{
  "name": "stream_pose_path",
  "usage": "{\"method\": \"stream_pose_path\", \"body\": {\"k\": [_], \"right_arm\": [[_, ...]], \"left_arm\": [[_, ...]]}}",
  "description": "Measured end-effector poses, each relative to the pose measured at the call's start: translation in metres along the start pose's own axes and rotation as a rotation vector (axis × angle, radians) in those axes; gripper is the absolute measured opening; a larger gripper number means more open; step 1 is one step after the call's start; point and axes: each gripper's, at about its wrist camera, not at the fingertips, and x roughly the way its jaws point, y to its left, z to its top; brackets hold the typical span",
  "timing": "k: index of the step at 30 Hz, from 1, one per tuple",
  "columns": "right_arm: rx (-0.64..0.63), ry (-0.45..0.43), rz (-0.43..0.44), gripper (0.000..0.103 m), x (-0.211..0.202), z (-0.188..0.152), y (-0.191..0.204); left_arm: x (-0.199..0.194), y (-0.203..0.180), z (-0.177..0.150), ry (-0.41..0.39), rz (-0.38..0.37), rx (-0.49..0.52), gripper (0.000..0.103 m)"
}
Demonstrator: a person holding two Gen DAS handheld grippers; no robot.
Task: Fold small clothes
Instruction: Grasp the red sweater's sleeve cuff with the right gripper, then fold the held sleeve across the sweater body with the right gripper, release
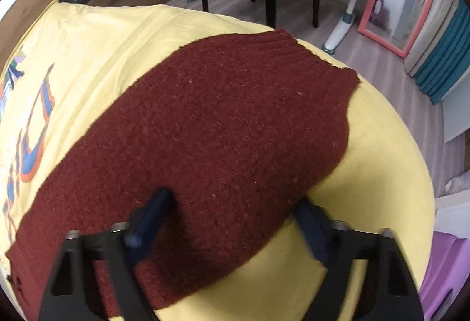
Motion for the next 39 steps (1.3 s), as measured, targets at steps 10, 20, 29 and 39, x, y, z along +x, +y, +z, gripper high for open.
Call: {"method": "stream_pose_path", "body": {"k": [10, 20, 29, 39], "right_arm": [[-0.185, -0.081, 0.096, 0.013, -0.068, 0.004, 0.051], [-0.427, -0.228, 0.303, 0.013, -0.201, -0.039, 0.164], [-0.624, -0.229, 0.450, 0.013, -0.249, -0.102, 0.299], [-0.778, -0.035, 0.479, 0.013, -0.193, -0.202, 0.384]], "left_arm": [[-0.004, 0.015, 0.003, -0.024, -0.028, -0.015, 0.102], [-0.022, 0.037, 0.009, -0.079, -0.064, -0.044, 0.102], [-0.040, 0.049, 0.005, -0.116, -0.086, -0.066, 0.102], [-0.038, 0.068, 0.007, -0.114, -0.106, -0.076, 0.102]]}}
